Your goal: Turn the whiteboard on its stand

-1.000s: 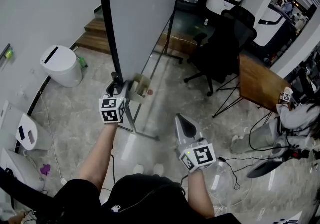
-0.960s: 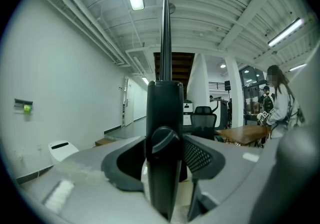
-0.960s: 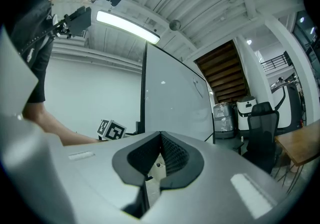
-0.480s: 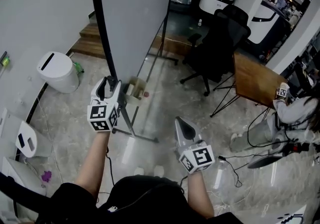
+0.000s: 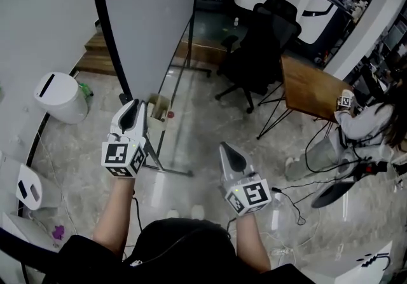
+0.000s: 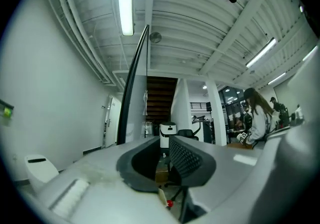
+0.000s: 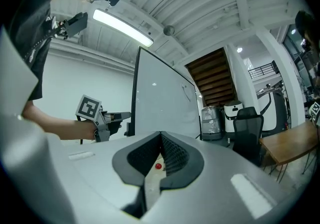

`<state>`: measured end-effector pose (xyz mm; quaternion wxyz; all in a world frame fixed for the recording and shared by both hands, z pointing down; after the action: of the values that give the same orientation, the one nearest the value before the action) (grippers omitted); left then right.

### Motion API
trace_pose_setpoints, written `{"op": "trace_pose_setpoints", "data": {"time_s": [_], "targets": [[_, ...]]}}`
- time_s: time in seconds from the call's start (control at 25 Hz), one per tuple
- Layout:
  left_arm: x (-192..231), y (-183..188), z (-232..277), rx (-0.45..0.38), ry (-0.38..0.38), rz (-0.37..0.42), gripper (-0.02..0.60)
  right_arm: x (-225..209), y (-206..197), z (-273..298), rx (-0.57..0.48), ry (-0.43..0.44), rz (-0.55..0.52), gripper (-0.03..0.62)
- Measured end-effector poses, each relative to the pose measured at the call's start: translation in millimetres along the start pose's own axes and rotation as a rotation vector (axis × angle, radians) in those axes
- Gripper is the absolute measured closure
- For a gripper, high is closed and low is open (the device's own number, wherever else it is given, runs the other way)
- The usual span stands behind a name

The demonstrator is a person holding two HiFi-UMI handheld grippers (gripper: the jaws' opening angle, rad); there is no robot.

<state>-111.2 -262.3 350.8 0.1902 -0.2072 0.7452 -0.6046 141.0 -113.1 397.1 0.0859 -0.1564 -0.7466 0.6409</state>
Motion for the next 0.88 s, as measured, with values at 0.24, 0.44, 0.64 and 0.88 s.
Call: {"op": "trace_pose_setpoints", "data": {"time_s": [0.24, 0.44, 0.64, 0.88], "targets": [[-58.0, -19.6, 0.2, 0.031, -0.125, -0.069, 0.560, -4.6, 6.6, -13.8, -0.005, -0.034, -0.017, 0.588], [-99.8, -35.5, -1.6, 0.063, -0.221, -0.107, 0.577, -8.7, 5.4, -20.9, 0.006, -0.061, -0.029, 0.588], [-123.8, -51.8, -5.4, 0.098, -0.278, -0.119, 0.578, -11.3, 3.4, -23.7, 0.022, -0.069, -0.036, 0.588], [-117.8, -59.1, -11.1, 0.109, -0.255, -0.118, 0.578, -16.8, 1.6, -28.1, 0.032, -0.081, -0.042, 0.588]]}}
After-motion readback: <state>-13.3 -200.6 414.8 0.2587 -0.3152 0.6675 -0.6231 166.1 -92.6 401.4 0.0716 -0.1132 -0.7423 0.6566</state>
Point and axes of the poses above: the fingertips, and each gripper's own axes: z forward along the fingers, x to its left, y out of its top, the point moved 6 cm from there along -z, backward along the fingers, and after that the axes turned 5 degrees about -x, right-handed, at the moved point
